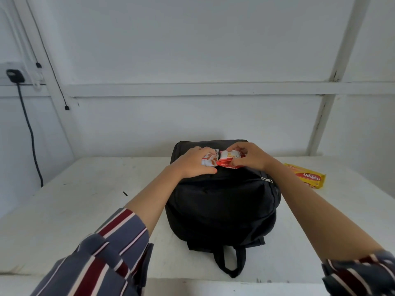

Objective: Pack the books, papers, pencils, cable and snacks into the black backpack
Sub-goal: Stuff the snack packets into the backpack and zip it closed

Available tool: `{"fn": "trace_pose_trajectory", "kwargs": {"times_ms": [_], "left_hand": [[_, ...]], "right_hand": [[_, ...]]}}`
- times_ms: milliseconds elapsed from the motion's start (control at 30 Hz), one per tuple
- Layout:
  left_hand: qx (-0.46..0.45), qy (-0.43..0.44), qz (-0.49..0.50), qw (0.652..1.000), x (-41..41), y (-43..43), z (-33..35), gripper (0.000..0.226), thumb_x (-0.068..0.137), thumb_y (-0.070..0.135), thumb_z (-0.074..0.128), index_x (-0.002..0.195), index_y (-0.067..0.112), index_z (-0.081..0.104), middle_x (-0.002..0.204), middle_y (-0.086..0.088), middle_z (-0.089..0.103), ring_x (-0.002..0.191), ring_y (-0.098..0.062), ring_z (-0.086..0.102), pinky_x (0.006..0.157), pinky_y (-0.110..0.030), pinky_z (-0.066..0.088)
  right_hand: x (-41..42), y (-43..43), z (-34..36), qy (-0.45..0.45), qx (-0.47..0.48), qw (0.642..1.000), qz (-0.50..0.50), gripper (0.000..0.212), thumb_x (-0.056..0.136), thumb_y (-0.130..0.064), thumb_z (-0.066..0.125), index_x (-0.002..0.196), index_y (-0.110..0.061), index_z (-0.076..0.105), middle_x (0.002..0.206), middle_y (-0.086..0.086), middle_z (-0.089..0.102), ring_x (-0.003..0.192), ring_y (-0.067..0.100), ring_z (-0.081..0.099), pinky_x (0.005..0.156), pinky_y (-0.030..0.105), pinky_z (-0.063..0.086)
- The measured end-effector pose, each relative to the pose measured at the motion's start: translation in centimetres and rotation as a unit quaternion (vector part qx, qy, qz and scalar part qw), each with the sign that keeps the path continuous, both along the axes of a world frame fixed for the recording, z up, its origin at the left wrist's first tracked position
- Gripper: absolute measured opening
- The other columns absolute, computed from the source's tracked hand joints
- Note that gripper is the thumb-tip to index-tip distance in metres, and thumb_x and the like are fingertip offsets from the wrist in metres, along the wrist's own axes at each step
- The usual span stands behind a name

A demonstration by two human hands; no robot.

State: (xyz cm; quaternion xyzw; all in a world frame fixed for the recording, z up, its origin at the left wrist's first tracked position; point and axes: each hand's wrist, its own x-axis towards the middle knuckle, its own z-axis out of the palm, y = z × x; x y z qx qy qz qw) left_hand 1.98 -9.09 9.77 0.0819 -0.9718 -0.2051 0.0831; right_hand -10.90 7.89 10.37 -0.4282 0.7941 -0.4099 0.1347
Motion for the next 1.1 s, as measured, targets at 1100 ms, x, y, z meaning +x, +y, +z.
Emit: {"fn": "trace_pose_trajectory", "kwargs": {"times_ms": [1100], "left_hand": [[-0.108, 0.066, -0.089, 0.988, -0.4, 0.2, -0.1, 0.041, 0.094, 0.006, 0.044, 0.133, 0.017, 0.051, 0.148, 0.004, 0.035, 0.129, -0.020, 0.041, 0.104, -0.035, 0.036]], "right_hand": [[2.9, 3.9, 1.2, -0.143, -0.181, 0.972, 0.034, 0.026, 0.067, -0.002, 0.072, 0.085, -0.014, 0.059, 0.087, 0.010, 0.066, 0.079, 0.016, 0.065, 0.071, 0.020, 0.053]]}}
